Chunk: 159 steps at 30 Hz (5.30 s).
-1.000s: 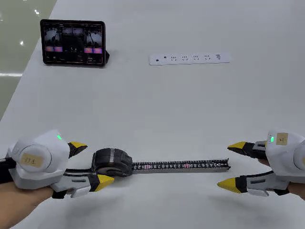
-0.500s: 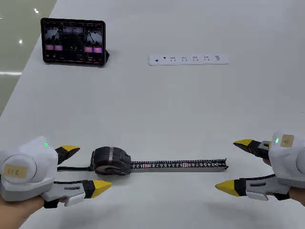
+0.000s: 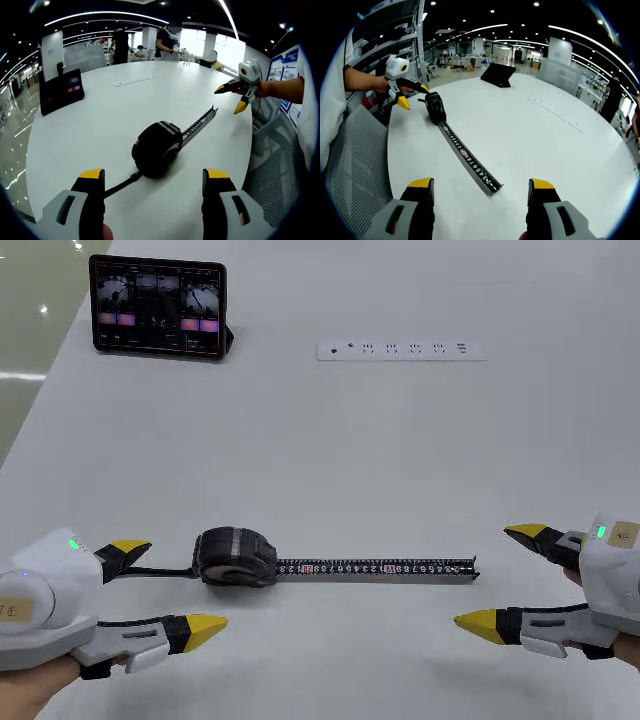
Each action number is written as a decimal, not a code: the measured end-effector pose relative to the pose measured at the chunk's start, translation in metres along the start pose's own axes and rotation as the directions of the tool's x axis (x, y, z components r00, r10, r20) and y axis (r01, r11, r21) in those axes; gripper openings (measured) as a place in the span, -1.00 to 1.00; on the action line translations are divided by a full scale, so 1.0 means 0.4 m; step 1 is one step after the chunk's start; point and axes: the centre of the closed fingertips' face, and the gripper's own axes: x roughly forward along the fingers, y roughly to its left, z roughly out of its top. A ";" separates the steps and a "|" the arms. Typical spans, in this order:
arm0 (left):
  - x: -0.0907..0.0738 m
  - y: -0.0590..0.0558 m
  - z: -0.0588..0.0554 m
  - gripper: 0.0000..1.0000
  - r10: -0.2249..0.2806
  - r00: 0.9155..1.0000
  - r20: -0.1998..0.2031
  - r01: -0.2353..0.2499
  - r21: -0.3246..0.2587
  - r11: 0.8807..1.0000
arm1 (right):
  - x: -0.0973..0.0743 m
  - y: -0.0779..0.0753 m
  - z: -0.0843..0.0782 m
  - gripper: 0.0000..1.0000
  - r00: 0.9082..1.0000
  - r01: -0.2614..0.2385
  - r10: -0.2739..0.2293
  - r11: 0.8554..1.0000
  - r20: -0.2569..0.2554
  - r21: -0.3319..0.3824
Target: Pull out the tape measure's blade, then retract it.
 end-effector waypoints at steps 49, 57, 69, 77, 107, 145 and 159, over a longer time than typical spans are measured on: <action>-0.043 -0.060 -0.032 0.66 0.009 0.997 0.083 -0.005 -0.045 0.999 | -0.039 0.066 -0.052 0.62 0.997 0.051 -0.055 0.996 0.061 0.070; -0.043 -0.061 -0.033 0.71 0.007 0.997 0.082 -0.003 -0.045 0.999 | -0.034 0.077 -0.053 0.67 0.998 0.037 -0.040 0.998 0.053 0.058; -0.047 -0.060 -0.037 0.73 0.014 0.996 0.084 -0.010 -0.057 0.998 | -0.033 0.086 -0.052 0.69 0.998 0.028 -0.032 0.998 0.058 0.065; -0.044 -0.060 -0.033 0.73 0.014 0.996 0.089 -0.009 -0.057 0.998 | -0.033 0.087 -0.054 0.69 0.998 0.027 -0.031 0.998 0.057 0.065; -0.019 -0.061 -0.006 0.72 0.018 0.995 0.101 -0.010 -0.082 0.997 | -0.026 0.081 -0.042 0.69 0.998 0.024 -0.028 0.998 0.062 0.065; 0.091 -0.071 0.027 0.67 0.039 0.994 0.106 -0.022 -0.154 0.988 | -0.011 0.054 -0.041 0.69 0.998 0.019 -0.024 0.997 0.060 0.069; 0.111 -0.079 0.030 0.65 0.046 0.993 0.106 -0.026 -0.179 0.984 | -0.003 0.052 -0.043 0.67 0.998 0.013 -0.017 0.998 0.059 0.064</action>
